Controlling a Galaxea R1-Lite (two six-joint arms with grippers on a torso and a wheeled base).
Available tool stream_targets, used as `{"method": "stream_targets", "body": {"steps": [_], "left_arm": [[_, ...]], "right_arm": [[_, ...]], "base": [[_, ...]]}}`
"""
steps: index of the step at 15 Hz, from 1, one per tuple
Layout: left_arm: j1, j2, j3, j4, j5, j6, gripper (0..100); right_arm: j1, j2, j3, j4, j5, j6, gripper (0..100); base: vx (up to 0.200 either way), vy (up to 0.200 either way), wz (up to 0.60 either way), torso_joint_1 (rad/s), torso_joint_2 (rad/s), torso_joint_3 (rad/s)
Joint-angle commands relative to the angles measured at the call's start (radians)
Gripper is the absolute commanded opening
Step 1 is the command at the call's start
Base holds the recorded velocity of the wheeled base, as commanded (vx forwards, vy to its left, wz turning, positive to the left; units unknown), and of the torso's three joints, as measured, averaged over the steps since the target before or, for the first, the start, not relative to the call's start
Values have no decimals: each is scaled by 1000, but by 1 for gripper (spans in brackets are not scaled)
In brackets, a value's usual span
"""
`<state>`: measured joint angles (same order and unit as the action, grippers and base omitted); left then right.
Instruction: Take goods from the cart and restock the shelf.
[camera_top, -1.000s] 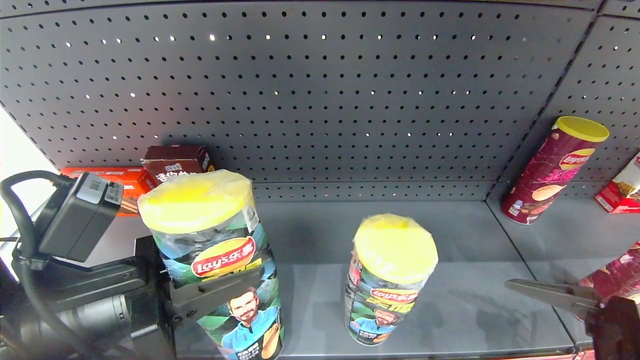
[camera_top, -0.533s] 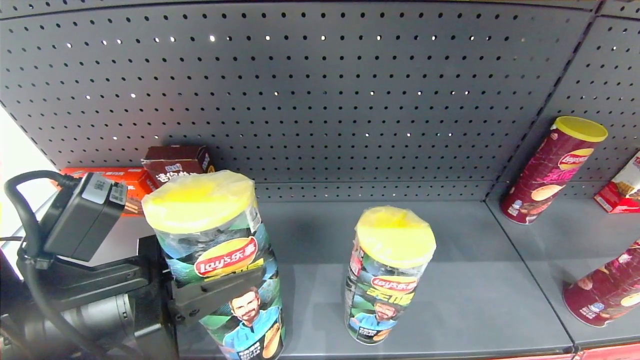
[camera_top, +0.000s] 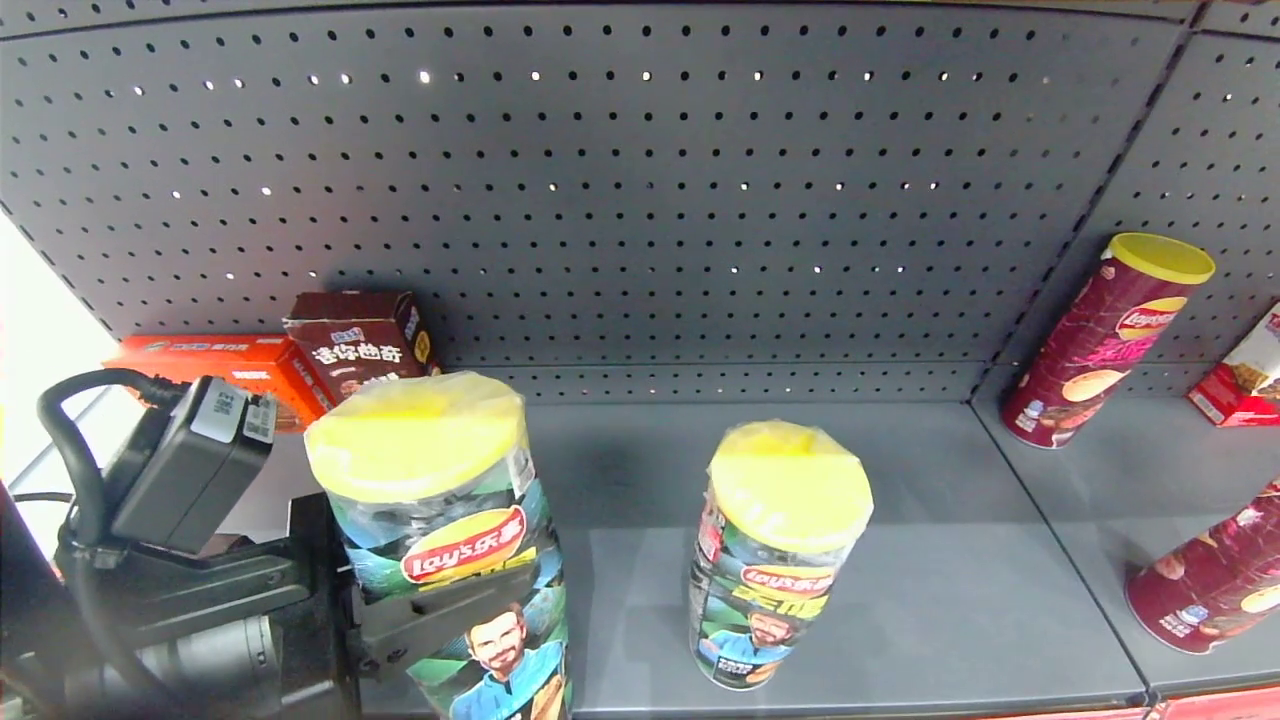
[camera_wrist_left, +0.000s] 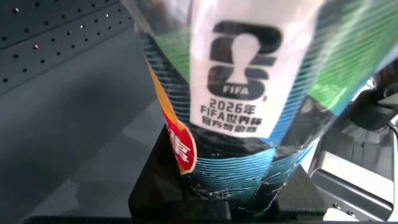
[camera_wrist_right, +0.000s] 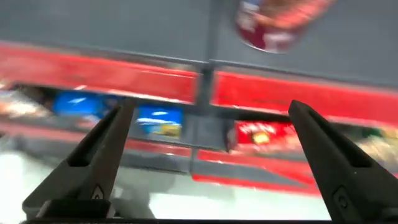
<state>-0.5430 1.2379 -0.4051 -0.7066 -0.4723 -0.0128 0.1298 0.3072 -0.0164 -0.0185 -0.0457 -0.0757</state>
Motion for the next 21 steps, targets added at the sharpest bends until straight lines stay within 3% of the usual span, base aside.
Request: {"method": "stream_targets", "body": {"steps": [1,3,5,9,11,12,13,14,21], "left_arm": [[-5,-6,9,-1,0,-1,0],[-17,-6,3,-1,0,-1,0],[-29,-1,-9,-2,0,0,0],[-68,-5,-9,-1,0,27,0],[-94,-1,-14,-1,0,27,0],[-91,2,-15,-1,1,27,0],[-91,5,-26,-1,1,27,0],[-89,5,-44,6,3,27,0],[-74,38,-144,10,20,24,0]], "right_arm": [[-156,-91,-2,6,27,7,100],[-145,-272,-10,25,124,10,100],[-144,-303,-8,20,124,7,100],[-144,-303,10,-31,-123,85,100],[-144,-303,12,-34,129,96,100],[-144,-303,12,-29,145,88,100],[-147,-298,9,-20,98,88,100],[-145,-303,16,12,-22,73,100],[-144,-303,16,22,9,63,100]], "base": [[0,0,0,0,0,0],[0,0,0,0,0,0],[0,0,0,0,0,0],[0,0,0,0,0,0],[0,0,0,0,0,0],[0,0,0,0,0,0],[0,0,0,0,0,0],[0,0,0,0,0,0],[0,0,0,0,0,0]]}}
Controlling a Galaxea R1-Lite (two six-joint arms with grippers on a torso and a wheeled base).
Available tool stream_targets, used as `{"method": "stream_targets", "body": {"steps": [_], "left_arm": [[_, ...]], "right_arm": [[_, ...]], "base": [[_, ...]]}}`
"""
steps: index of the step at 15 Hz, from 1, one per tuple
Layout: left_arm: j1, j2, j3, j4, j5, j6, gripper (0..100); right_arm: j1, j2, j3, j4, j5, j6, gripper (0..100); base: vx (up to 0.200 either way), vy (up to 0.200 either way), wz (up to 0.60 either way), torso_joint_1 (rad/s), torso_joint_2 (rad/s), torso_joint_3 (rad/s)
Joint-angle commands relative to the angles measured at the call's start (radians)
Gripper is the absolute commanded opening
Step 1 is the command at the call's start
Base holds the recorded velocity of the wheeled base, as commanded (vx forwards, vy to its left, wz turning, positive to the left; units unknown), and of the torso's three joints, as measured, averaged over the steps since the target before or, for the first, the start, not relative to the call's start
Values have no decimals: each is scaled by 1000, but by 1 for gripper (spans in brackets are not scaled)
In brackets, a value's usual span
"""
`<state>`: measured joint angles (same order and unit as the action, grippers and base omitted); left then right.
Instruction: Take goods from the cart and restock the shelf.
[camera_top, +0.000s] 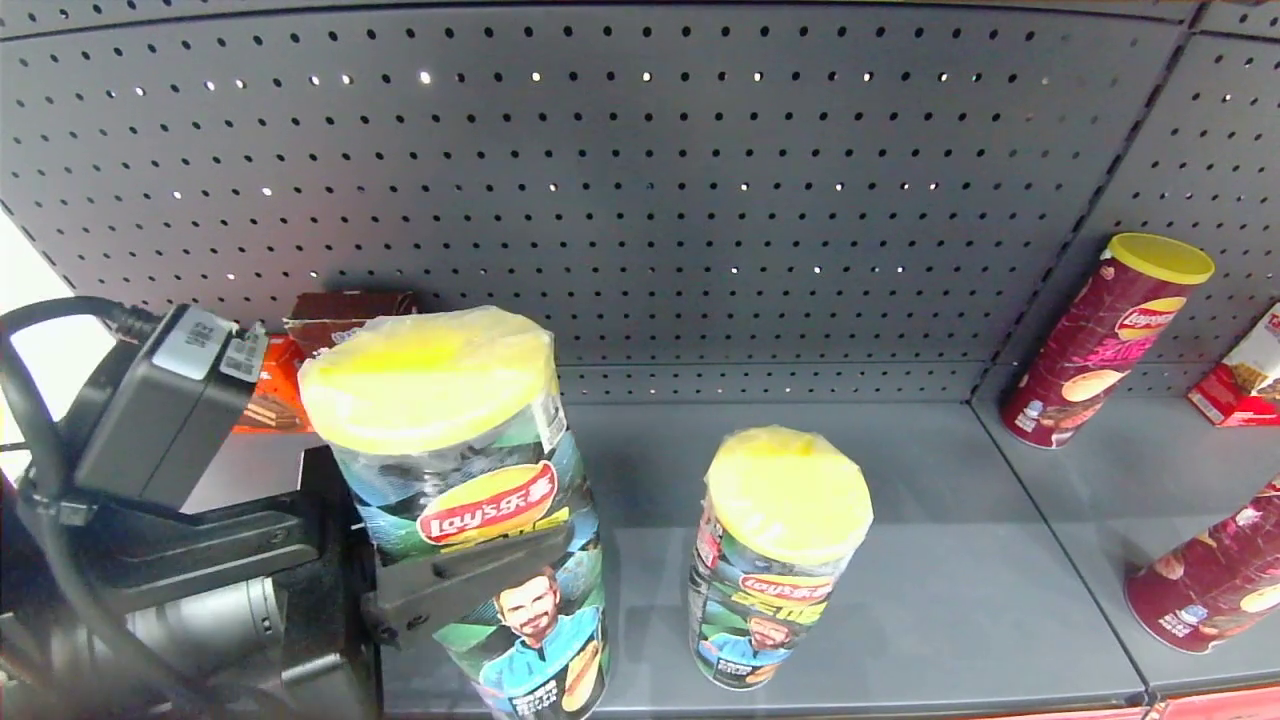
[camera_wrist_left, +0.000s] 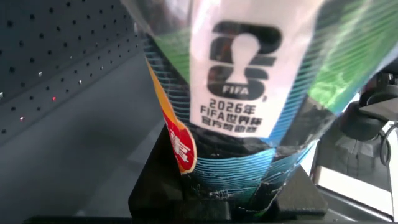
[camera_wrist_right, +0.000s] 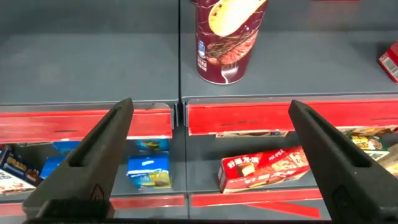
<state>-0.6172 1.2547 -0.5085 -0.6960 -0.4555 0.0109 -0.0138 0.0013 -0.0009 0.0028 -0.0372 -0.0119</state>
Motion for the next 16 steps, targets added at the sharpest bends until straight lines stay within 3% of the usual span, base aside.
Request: {"method": "stream_targets", "body": {"steps": [1,2,4,5,9,11,14,16], "left_arm": [[1,38,-61,0,-2,1,0],[-1,83,-100,-4,-3,4,0],[4,147,-179,-4,-2,57,0],[11,170,-197,-5,0,66,0],[85,331,-340,-2,-89,101,0],[152,465,-421,0,-112,192,0],[160,574,-536,0,-186,193,0],[165,634,-604,0,-198,193,0]], "right_arm": [[0,3,1,0,0,0,100],[0,3,1,0,0,0,100],[0,3,1,0,0,0,100],[0,3,1,0,0,0,100],[0,3,1,0,0,0,100],[0,3,1,0,0,0,100],[0,3,1,0,0,0,100],[0,3,1,0,0,0,100]], "base": [[0,0,0,0,0,0],[0,0,0,0,0,0],[0,0,0,0,0,0],[0,0,0,0,0,0],[0,0,0,0,0,0],[0,0,0,0,0,0],[0,0,0,0,0,0],[0,0,0,0,0,0]]}}
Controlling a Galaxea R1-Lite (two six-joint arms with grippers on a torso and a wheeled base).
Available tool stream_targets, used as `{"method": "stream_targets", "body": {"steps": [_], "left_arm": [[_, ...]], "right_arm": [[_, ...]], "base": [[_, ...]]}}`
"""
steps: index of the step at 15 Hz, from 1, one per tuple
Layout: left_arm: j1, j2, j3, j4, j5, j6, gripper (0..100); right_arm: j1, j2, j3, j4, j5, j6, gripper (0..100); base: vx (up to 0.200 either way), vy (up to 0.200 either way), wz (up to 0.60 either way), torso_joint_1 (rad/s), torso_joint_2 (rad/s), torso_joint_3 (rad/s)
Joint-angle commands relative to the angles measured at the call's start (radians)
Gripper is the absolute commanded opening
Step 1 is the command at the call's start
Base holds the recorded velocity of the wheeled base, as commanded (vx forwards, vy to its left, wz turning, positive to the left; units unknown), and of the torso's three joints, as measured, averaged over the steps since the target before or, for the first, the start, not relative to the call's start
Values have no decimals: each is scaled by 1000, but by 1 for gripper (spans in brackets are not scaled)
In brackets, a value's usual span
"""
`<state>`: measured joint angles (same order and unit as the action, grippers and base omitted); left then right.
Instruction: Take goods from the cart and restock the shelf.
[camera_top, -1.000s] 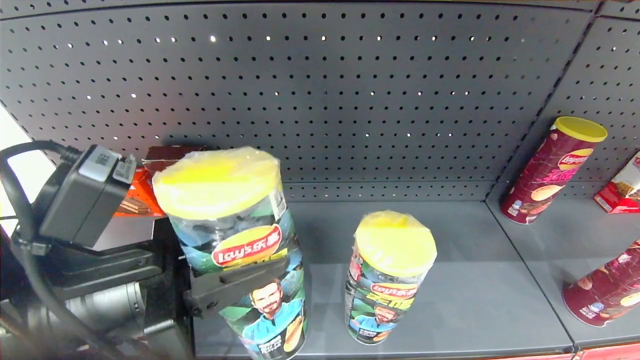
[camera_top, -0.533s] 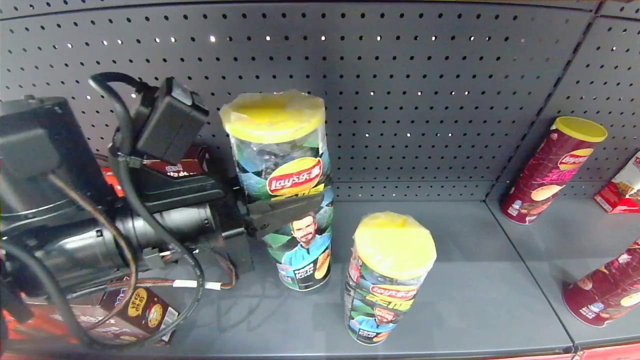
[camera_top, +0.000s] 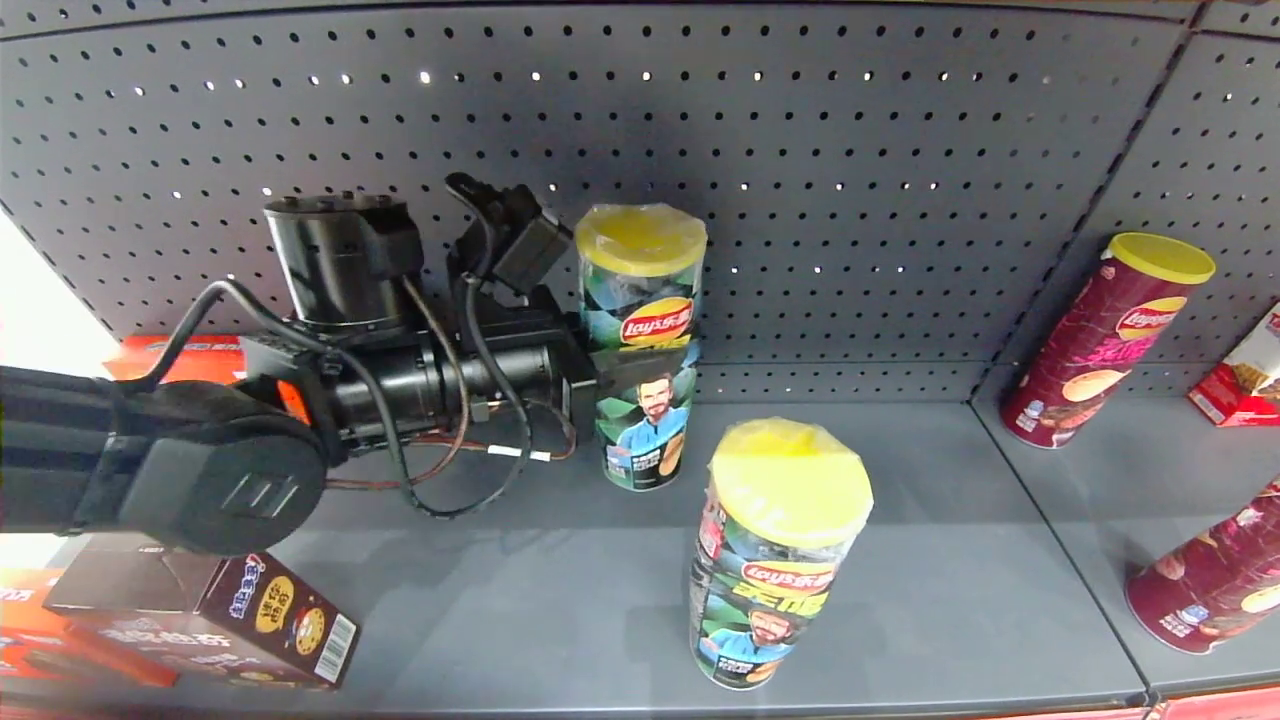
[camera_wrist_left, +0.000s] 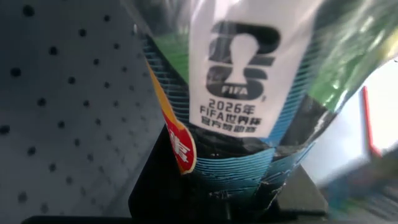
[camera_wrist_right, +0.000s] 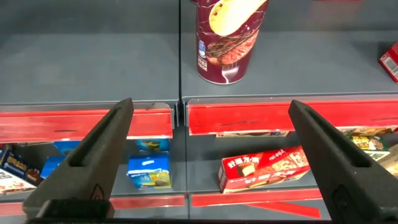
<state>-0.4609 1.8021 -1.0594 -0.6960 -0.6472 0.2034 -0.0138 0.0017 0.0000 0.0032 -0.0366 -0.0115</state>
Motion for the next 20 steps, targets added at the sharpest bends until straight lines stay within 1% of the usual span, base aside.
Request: {"method": "stream_targets", "body": {"steps": [1,2,4,8,9,12,13,16,18,20], "left_arm": [[8,111,-82,0,-6,1,0],[7,149,-129,-7,-6,1,0],[4,184,-165,-11,-6,2,0],[1,206,-157,-14,-8,8,0],[-1,212,-154,-19,-8,17,0],[-5,241,-146,-74,-8,19,0],[-7,246,-134,-93,-8,21,100],[-4,240,-106,-91,-3,24,100],[2,206,-67,-79,0,19,100],[5,141,-8,-36,3,21,100]], "right_arm": [[0,3,0,0,0,-1,100],[0,3,0,0,0,-1,100],[0,3,0,0,0,-1,100],[0,3,0,0,0,-1,100],[0,3,0,0,0,-1,100],[0,3,0,0,0,-1,100],[0,3,0,0,0,-1,100],[0,3,0,0,0,-1,100],[0,3,0,0,0,-1,100],[0,3,0,0,0,-1,100]], "base": [[0,0,0,0,0,0],[0,0,0,0,0,0],[0,0,0,0,0,0],[0,0,0,0,0,0],[0,0,0,0,0,0],[0,0,0,0,0,0],[0,0,0,0,0,0],[0,0,0,0,0,0],[0,0,0,0,0,0],[0,0,0,0,0,0]]}}
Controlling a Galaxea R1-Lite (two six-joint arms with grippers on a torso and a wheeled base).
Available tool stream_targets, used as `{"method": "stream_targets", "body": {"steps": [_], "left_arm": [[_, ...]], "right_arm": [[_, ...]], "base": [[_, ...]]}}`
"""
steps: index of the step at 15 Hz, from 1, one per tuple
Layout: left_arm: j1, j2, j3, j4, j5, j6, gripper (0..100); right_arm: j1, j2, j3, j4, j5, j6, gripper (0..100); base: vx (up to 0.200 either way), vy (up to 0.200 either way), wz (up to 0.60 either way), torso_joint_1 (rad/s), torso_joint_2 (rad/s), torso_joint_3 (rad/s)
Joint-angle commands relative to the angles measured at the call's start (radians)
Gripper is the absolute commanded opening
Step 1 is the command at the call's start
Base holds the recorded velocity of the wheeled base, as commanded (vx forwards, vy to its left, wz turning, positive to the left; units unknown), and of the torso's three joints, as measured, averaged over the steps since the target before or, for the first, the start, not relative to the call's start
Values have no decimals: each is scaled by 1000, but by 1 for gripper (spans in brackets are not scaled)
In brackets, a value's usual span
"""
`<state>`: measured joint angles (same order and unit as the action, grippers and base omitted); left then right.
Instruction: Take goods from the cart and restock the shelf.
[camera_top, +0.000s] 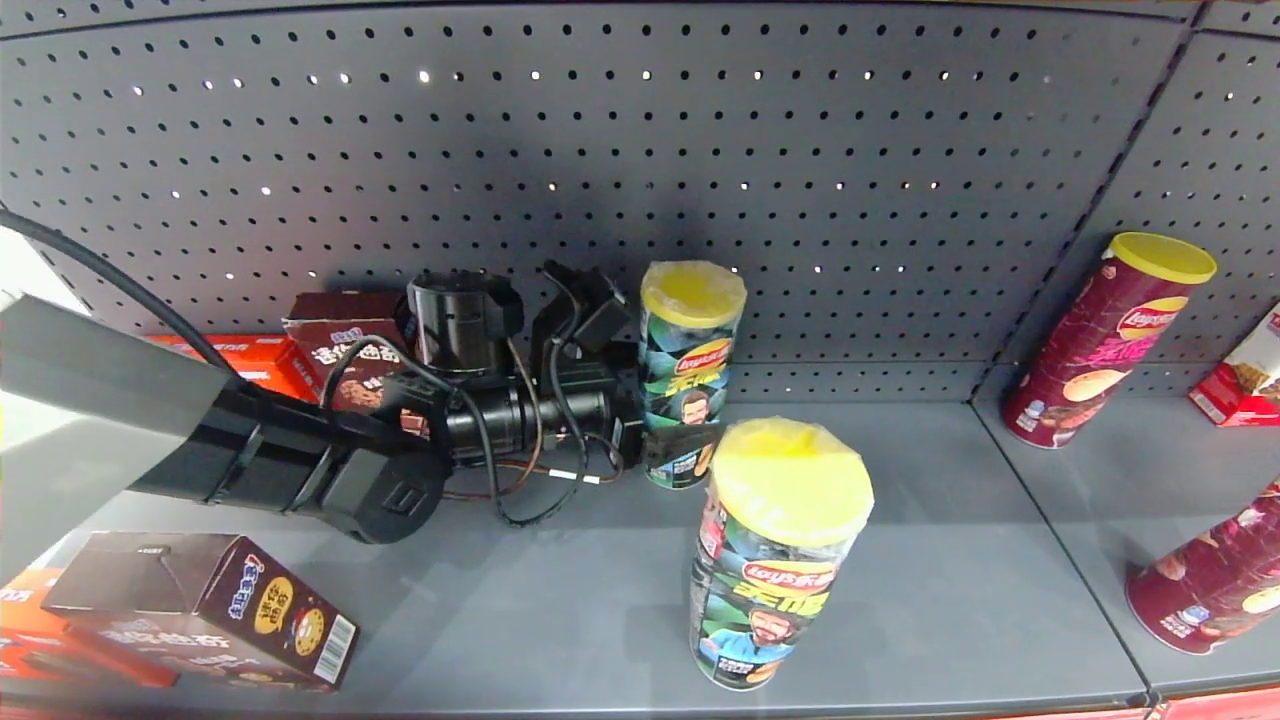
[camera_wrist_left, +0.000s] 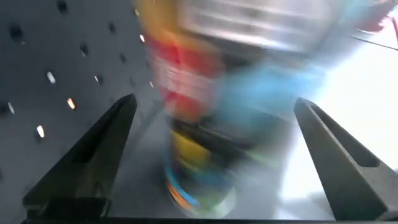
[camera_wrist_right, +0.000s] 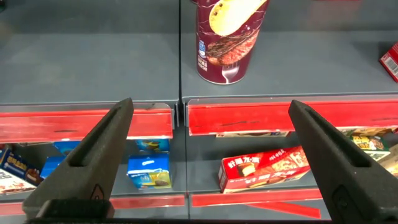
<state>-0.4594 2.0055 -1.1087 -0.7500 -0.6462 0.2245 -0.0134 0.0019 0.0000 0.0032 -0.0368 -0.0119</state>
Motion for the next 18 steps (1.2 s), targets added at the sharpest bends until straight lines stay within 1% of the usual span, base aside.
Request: {"method": "stream_targets", "body": {"steps": [1,2,3,4,5,6,7,8,14,16,18], "left_arm": [[5,-93,58,51,5,1,100],[4,-113,63,81,26,9,100],[-2,-133,64,123,72,30,100],[-2,-151,63,172,103,59,100],[-1,-163,61,215,111,98,100],[4,-171,64,251,129,144,100],[4,-172,64,273,157,173,100],[1,-172,56,276,178,184,100],[-4,-146,7,270,290,184,100],[-4,-146,7,267,296,187,100],[4,-148,7,267,315,188,100]], "right_arm": [[0,3,0,0,0,0,100],[0,3,0,0,0,0,100],[0,3,0,0,0,0,100],[0,3,0,0,0,0,100],[0,3,0,0,0,0,100],[0,3,0,0,0,0,100],[0,3,0,0,0,0,100],[0,3,0,0,0,0,100],[0,3,0,0,0,0,100],[0,3,0,0,0,0,100],[0,3,0,0,0,0,100]], "base": [[0,0,0,0,0,0],[0,0,0,0,0,0],[0,0,0,0,0,0],[0,0,0,0,0,0],[0,0,0,0,0,0],[0,0,0,0,0,0],[0,0,0,0,0,0],[0,0,0,0,0,0],[0,0,0,0,0,0],[0,0,0,0,0,0],[0,0,0,0,0,0]]}}
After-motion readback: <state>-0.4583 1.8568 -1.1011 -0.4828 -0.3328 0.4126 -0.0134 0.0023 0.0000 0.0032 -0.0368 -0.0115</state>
